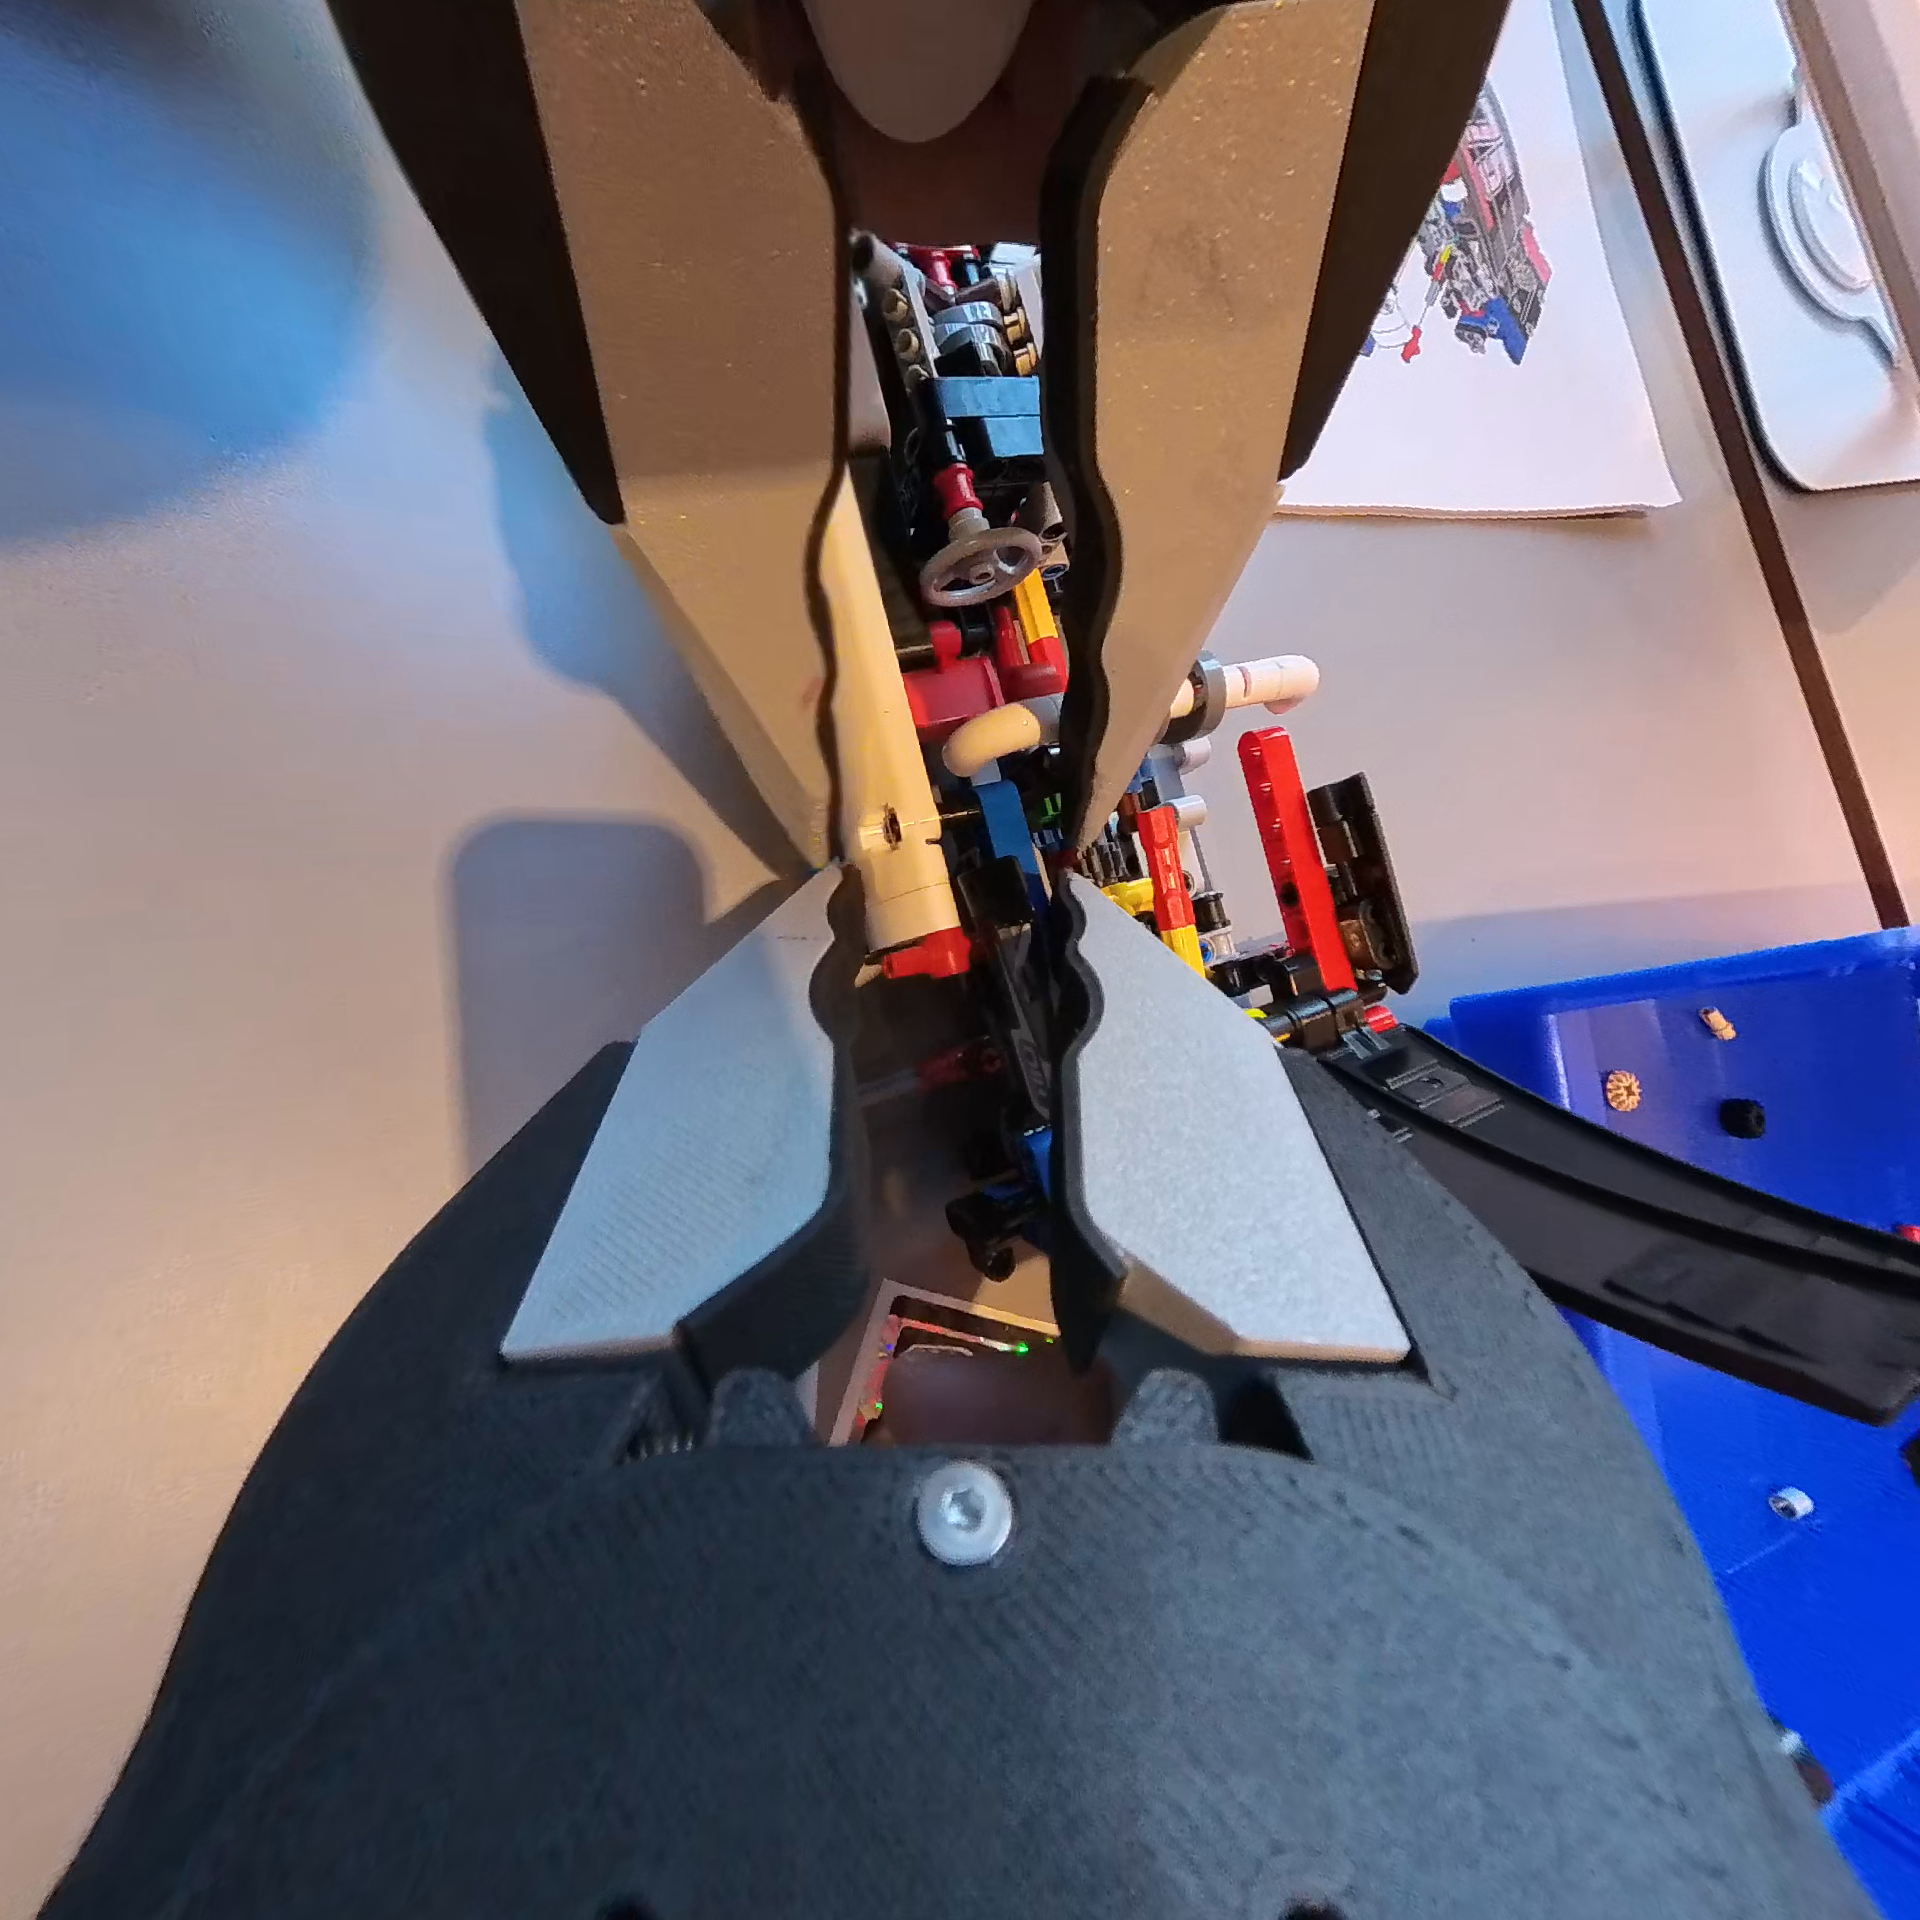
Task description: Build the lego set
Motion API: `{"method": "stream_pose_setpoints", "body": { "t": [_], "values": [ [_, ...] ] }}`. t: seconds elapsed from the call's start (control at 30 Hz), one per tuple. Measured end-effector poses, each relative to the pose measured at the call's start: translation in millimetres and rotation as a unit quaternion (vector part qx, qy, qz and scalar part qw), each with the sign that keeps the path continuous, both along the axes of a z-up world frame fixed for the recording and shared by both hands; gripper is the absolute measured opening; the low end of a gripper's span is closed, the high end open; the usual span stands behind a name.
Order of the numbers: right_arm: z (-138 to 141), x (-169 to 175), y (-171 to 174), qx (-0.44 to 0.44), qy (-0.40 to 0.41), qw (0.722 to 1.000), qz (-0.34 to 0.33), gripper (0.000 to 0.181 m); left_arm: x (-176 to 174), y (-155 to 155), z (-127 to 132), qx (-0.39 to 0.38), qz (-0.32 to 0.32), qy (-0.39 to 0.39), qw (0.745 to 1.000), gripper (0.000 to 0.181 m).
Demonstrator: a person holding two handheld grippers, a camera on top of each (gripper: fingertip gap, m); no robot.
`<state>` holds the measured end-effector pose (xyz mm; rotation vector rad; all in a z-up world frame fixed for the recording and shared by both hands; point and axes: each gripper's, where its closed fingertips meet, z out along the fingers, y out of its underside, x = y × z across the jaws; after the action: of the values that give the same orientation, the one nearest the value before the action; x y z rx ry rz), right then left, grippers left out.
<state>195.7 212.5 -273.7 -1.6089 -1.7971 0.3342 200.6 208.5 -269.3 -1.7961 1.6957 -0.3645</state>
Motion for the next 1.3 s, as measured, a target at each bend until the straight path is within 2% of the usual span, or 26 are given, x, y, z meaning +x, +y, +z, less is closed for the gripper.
{"method": "stream_pose_setpoints", "body": {
  "t": [1.3],
  "values": [
    [0.0,-1.4,1.2,0.013,0.016,1.0,0.001,0.033,1.2,-1.3,-0.1,-0.034,-0.009,-0.028,0.999,0.04]
  ]
}}
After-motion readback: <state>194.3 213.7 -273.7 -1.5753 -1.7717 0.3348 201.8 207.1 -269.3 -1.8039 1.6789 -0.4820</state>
